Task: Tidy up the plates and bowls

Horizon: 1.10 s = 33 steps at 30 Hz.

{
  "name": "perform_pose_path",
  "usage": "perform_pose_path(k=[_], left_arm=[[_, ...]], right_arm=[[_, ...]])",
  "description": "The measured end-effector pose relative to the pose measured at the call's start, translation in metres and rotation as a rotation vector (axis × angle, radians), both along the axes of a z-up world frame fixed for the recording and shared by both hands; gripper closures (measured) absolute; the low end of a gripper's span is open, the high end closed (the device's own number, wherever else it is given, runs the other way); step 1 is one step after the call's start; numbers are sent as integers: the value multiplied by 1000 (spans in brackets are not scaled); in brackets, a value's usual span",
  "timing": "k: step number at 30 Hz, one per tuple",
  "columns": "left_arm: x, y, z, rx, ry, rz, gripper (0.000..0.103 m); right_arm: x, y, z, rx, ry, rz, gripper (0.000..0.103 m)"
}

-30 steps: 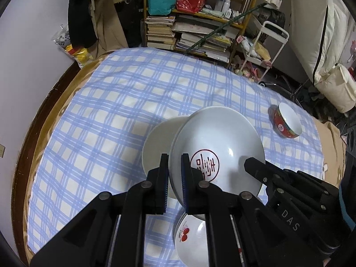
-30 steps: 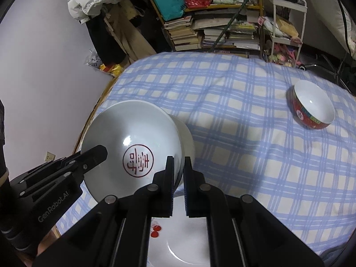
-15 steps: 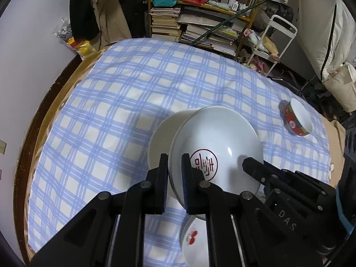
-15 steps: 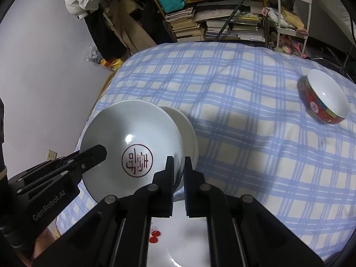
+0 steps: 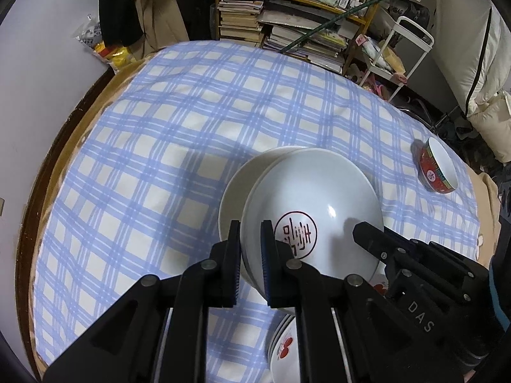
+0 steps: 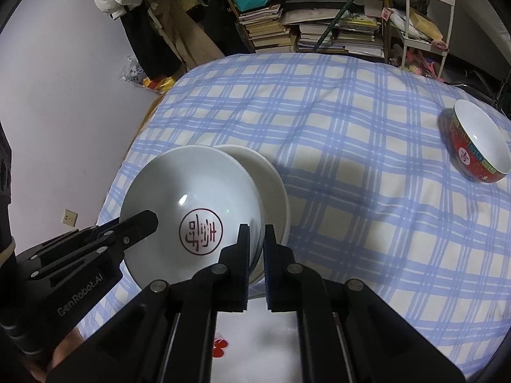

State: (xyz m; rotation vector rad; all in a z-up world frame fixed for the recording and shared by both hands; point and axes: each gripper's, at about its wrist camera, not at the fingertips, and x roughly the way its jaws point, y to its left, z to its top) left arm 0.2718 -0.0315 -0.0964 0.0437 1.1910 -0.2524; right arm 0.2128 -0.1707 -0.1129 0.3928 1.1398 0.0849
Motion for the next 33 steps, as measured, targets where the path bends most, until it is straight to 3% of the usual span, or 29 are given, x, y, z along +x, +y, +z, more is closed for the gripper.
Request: perform_pose_path(k=[13, 23, 25, 33], left_arm=[[2, 2, -23, 23, 34, -31, 93], [2, -5, -16, 95, -26, -47, 92], [2, -3, -13, 74, -16, -43, 91], [-4, -2, 8, 113, -87, -6, 88]], right_arm=[[7, 9, -11, -76, 6, 33, 94], [10, 4, -15, -51, 5, 26, 94], [9, 4, -12, -48, -7, 29, 93], [3, -2, 14, -32, -53, 23, 92]])
